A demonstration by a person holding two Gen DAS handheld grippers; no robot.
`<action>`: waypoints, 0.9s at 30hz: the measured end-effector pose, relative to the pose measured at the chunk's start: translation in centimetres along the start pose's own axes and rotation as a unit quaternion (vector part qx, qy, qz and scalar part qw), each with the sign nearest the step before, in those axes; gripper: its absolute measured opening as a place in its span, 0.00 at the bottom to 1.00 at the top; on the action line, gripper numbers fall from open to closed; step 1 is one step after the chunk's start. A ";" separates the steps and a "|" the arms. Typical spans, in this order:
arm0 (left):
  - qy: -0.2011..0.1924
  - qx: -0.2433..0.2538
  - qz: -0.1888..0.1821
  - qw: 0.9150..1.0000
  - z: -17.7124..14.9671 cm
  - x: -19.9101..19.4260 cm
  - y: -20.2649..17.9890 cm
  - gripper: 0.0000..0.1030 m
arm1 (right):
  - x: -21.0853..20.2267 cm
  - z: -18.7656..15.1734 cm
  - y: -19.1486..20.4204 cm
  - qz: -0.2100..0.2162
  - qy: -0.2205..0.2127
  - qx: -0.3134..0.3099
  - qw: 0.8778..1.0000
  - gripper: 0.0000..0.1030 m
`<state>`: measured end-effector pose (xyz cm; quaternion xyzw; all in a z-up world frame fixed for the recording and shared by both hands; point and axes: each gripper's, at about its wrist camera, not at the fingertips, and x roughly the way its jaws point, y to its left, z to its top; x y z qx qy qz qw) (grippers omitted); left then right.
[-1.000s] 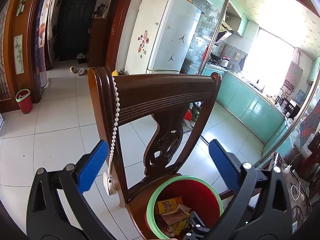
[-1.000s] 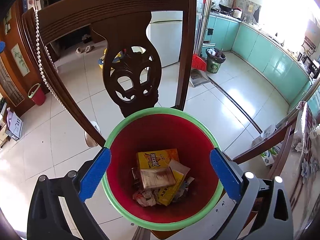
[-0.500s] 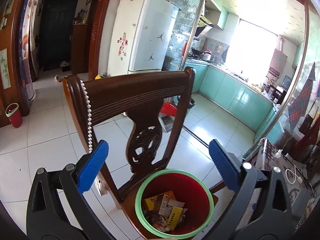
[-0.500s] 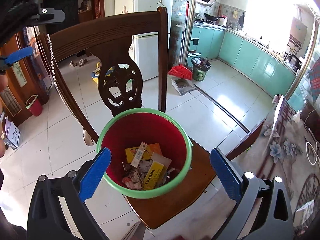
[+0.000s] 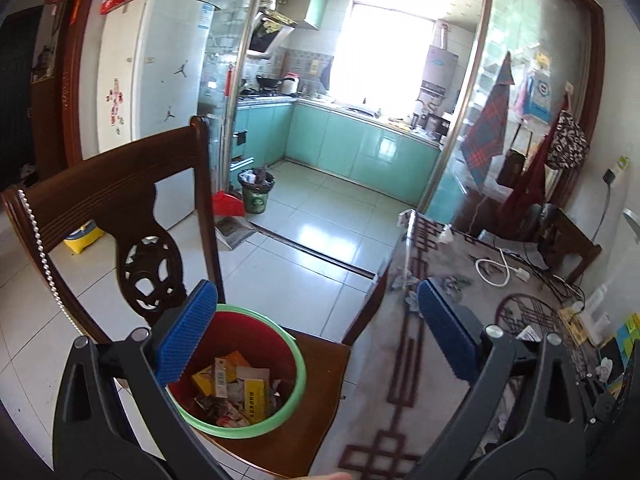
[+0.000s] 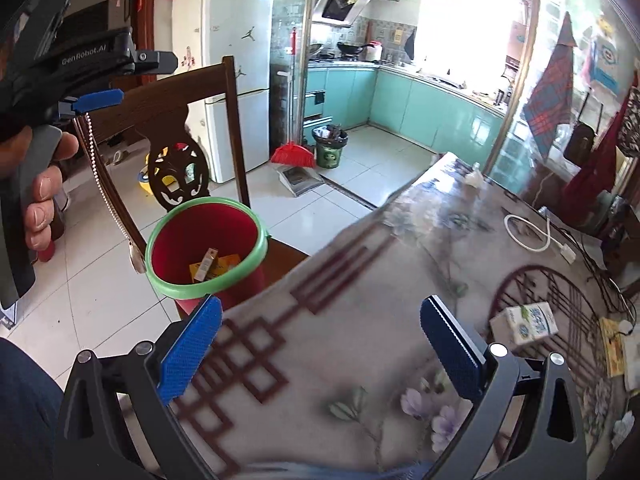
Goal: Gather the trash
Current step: 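Move both tools back over the table toward the milk carton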
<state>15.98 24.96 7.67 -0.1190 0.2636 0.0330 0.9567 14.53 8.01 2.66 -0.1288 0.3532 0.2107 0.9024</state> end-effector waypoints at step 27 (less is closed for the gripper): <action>0.147 0.323 -0.204 0.912 -12.8 8.9 -31.4 0.95 | -8.1 -14.5 -20.6 -0.113 0.019 0.190 0.975 0.94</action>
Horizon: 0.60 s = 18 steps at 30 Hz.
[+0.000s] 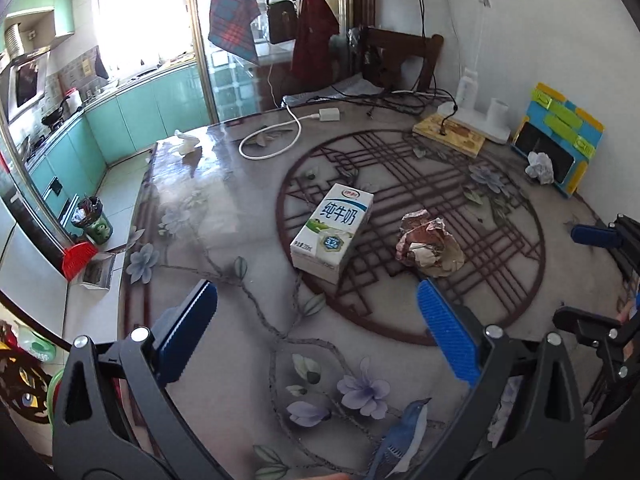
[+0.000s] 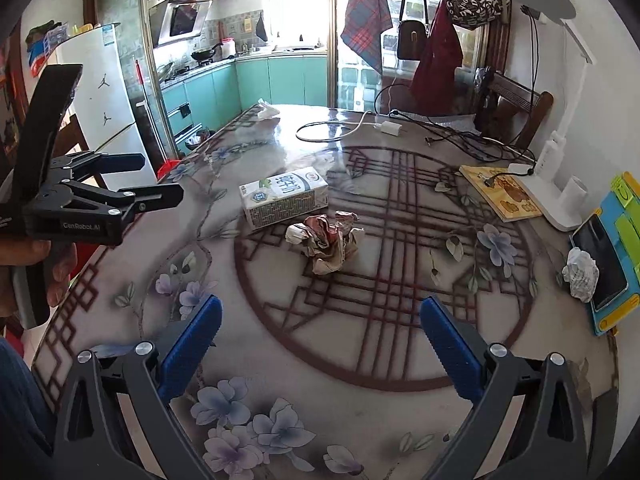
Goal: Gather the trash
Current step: 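Move both tools back over the table toward the milk carton, then grasp the white milk carton with the left tool and lift it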
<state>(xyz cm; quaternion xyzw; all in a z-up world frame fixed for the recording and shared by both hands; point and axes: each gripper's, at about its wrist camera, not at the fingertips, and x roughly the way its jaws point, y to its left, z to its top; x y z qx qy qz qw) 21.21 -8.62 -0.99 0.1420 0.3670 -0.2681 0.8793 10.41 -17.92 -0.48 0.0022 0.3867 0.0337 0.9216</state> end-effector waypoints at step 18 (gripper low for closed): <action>0.122 0.073 -0.015 0.990 5.1 15.0 -2.0 0.95 | 1.4 -0.1 -3.7 0.006 0.017 0.042 0.999 0.94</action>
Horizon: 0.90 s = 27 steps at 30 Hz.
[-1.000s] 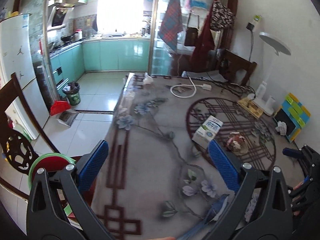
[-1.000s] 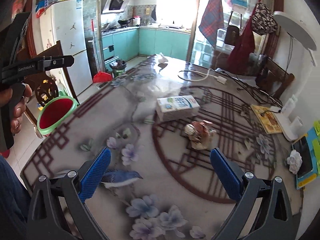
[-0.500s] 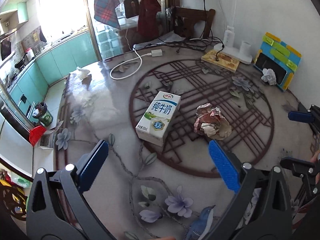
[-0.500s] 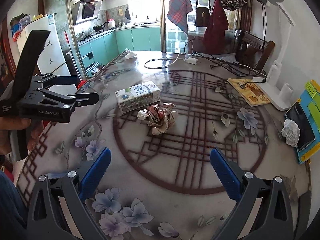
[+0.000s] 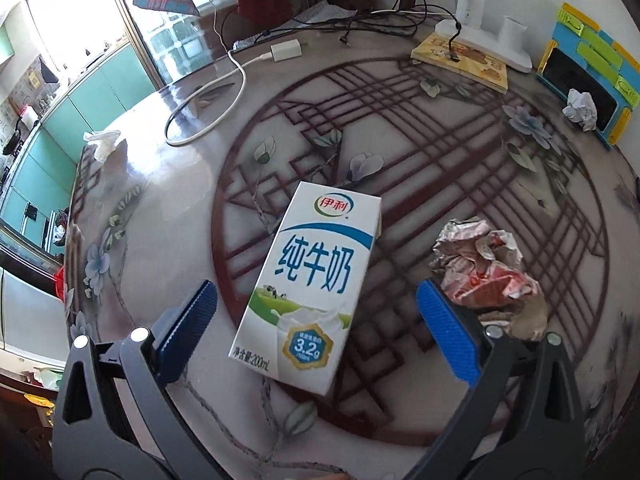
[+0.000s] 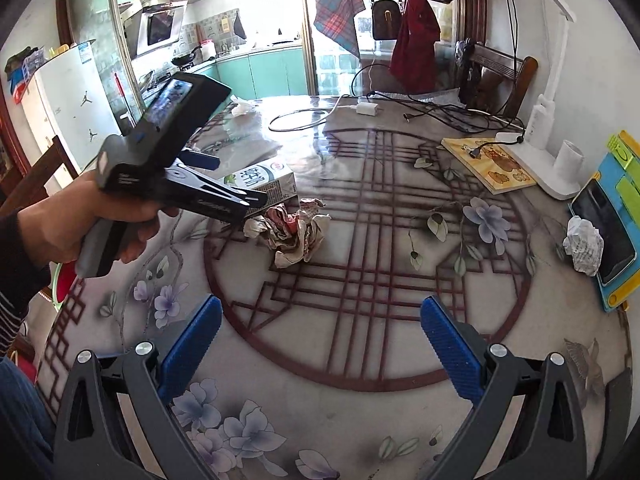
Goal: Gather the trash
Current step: 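Grasp the white milk carton with the left tool and lift it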
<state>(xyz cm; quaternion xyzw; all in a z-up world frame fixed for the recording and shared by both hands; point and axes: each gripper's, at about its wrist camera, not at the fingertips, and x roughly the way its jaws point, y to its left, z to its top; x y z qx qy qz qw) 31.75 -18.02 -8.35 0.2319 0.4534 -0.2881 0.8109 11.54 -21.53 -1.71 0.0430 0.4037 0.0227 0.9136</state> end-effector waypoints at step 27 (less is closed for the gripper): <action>-0.041 -0.094 -0.001 0.995 -4.1 -8.9 2.9 0.48 | 1.1 0.0 1.9 0.006 0.003 -0.015 1.000 0.94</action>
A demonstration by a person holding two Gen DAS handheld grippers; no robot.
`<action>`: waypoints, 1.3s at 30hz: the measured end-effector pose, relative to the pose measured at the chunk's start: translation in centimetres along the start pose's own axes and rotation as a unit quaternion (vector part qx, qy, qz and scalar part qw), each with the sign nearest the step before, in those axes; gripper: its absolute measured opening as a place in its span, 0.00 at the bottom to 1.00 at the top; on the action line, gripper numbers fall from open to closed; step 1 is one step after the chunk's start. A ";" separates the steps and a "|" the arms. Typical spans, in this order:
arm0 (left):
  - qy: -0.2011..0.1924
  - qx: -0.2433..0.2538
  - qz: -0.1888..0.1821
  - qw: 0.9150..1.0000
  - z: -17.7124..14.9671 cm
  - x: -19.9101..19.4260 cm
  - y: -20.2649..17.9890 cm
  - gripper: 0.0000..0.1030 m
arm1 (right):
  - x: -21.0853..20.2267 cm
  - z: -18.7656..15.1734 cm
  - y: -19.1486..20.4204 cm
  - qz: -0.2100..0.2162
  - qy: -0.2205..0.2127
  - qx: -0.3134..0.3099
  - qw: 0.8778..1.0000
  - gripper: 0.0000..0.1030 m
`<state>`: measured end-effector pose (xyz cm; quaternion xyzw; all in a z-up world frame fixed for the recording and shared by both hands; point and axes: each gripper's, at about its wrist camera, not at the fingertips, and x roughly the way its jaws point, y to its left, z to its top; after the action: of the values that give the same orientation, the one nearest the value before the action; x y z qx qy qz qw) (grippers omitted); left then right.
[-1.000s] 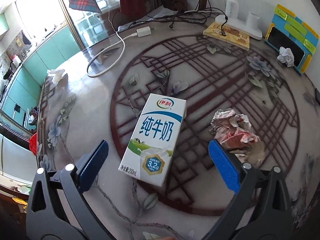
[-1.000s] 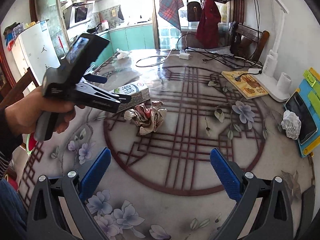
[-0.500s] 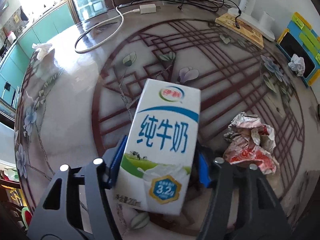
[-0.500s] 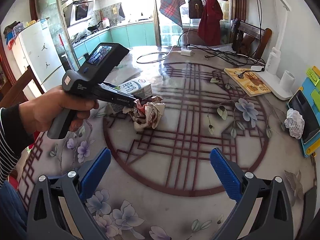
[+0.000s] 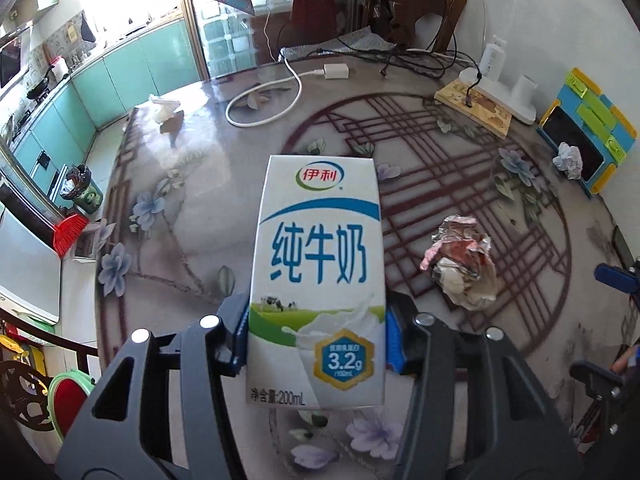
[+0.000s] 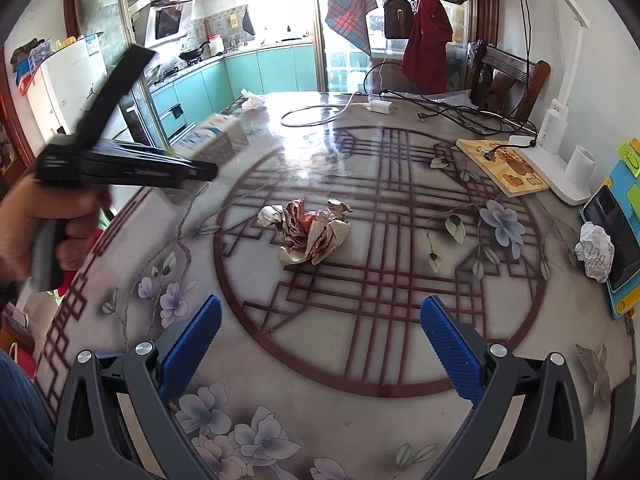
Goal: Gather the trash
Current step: 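Grasp the white milk carton with the left tool and lift it, then grasp the remaining crumpled paper wad with the right tool and lift it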
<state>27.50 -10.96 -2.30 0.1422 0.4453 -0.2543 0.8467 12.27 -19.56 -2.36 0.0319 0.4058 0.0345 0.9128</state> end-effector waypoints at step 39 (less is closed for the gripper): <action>-0.138 -0.132 -0.010 0.982 -11.8 -15.1 8.2 0.48 | 14.9 5.6 2.2 -0.070 0.061 -0.023 0.995 0.51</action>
<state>16.86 5.90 3.70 -0.0116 0.3552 -0.2193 0.9086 26.34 -16.22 -9.44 -0.0197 0.4611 -0.0187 0.8870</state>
